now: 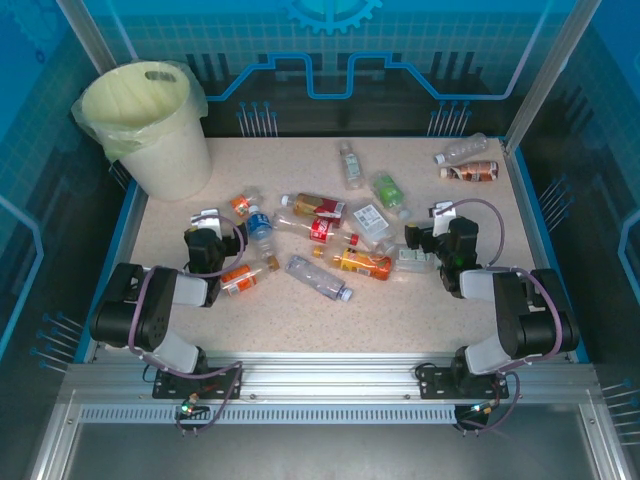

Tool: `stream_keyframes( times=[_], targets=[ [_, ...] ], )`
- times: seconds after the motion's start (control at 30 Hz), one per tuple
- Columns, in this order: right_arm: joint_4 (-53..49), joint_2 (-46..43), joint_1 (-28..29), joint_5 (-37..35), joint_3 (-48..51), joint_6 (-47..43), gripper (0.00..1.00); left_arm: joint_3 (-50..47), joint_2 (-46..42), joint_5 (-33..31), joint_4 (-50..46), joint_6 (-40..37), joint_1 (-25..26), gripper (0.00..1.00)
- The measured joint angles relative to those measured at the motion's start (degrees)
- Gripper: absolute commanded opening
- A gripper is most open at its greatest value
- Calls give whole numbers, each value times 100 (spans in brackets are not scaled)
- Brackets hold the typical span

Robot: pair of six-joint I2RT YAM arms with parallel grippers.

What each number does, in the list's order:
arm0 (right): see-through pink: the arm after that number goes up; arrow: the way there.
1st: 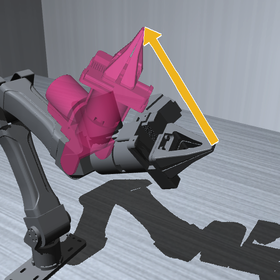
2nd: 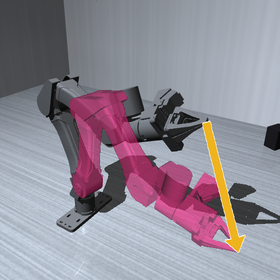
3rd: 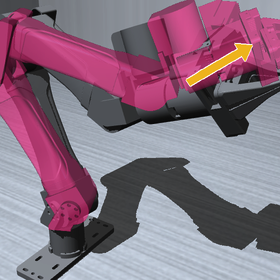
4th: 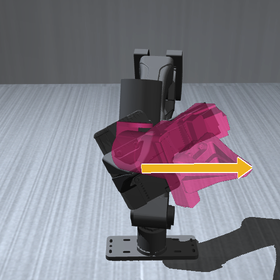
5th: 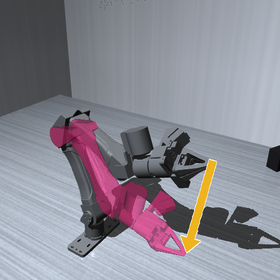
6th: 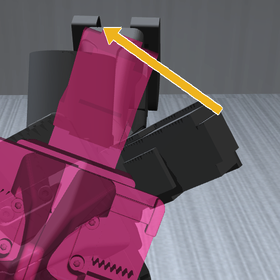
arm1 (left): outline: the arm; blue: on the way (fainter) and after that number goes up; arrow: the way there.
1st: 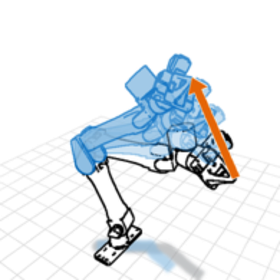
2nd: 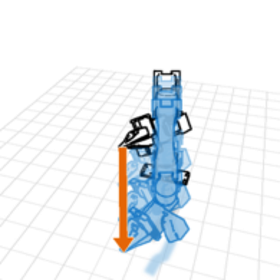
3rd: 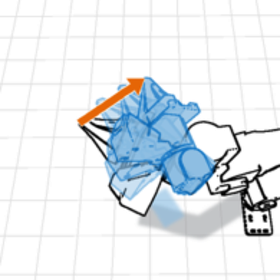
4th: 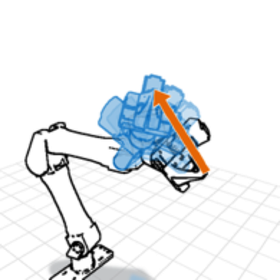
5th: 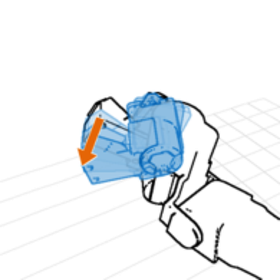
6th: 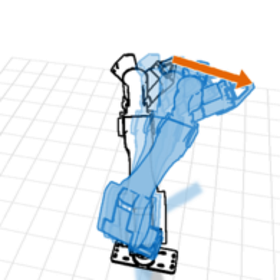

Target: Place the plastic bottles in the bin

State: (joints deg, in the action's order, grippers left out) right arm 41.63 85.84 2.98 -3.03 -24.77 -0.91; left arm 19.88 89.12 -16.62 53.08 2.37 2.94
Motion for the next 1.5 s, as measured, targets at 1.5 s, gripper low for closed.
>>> stream_keyframes(
  times=[1.5],
  targets=[
    [-7790,-271,-457,546,-2688,7952,100,1602,-3080,754,-5855,3222,28,99]
  ],
)
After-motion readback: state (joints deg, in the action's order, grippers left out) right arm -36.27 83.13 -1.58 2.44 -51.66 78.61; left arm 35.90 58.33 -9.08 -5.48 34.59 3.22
